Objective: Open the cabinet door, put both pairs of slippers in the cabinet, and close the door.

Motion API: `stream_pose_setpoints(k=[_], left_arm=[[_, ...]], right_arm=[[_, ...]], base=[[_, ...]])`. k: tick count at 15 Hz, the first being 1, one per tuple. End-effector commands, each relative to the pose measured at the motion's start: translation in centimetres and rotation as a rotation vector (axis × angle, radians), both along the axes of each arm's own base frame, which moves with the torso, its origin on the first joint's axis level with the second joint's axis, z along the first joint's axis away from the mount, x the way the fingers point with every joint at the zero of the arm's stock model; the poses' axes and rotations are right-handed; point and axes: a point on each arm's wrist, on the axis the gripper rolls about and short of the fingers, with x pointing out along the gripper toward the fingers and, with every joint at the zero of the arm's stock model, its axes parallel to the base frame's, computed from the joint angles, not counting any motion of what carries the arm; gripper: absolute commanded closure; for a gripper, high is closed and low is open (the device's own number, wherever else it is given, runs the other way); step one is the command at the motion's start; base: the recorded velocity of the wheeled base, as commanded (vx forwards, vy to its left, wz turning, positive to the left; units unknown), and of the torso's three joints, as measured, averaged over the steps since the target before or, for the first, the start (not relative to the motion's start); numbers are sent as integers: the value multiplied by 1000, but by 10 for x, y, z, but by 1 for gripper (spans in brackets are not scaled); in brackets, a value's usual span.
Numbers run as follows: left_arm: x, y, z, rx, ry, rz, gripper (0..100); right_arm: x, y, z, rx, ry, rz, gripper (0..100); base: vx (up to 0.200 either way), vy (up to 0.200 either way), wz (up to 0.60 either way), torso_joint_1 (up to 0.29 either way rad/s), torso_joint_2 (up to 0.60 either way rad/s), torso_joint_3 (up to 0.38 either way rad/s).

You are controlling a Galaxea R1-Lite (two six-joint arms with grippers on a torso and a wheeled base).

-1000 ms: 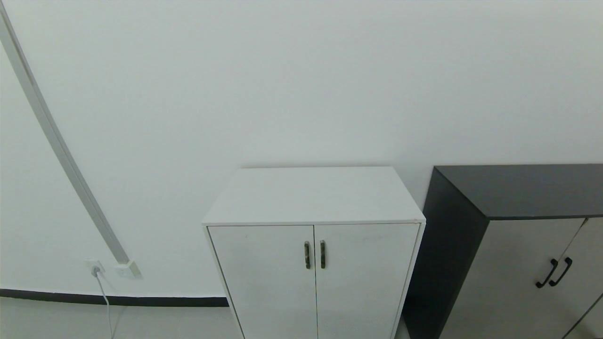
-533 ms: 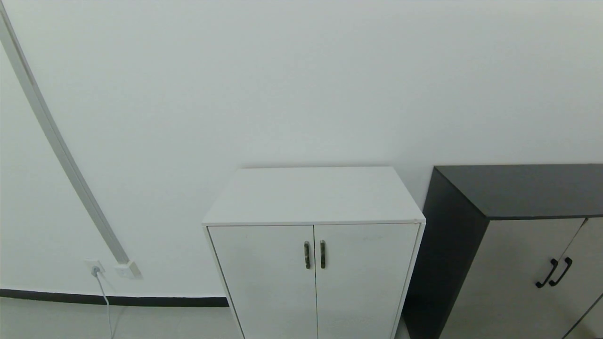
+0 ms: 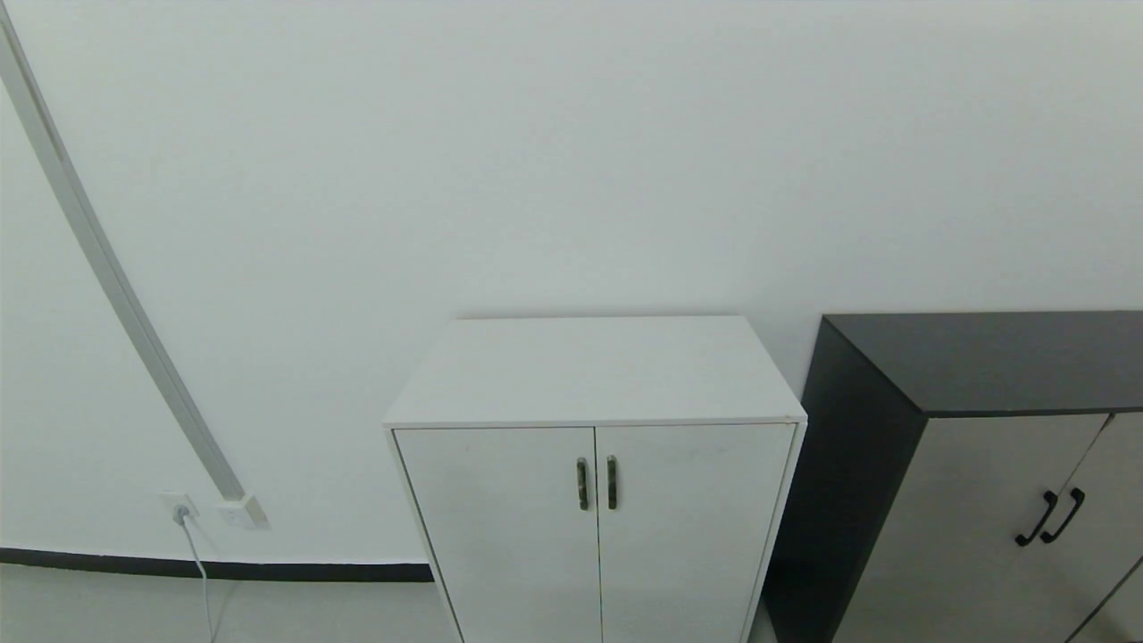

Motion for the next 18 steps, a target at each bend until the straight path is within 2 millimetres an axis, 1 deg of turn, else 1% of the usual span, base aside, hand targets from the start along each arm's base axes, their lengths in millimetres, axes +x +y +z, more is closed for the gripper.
stream_pose_setpoints(k=[1,3,6,11,14,18], left_arm=[[0,0,0,0,2,0,100],[0,0,0,1,2,-1,100],[0,0,0,1,2,-3,100],[0,0,0,1,2,-3,100],[0,0,0,1,2,-3,100],[0,0,0,4,2,-3,100]], right_arm=[[-5,0,-1,5,-63,-7,100],[-8,0,-2,35,-97,35,100],[-6,0,-7,134,-73,86,100],[-4,0,-7,130,-53,99,100],[-9,1,-8,127,-116,69,100],[-10,1,-8,132,-134,52,100]], base=[[0,0,0,0,0,0],[0,0,0,0,0,0],[0,0,0,0,0,0],[0,0,0,0,0,0],[0,0,0,0,0,0],[0,0,0,0,0,0]])
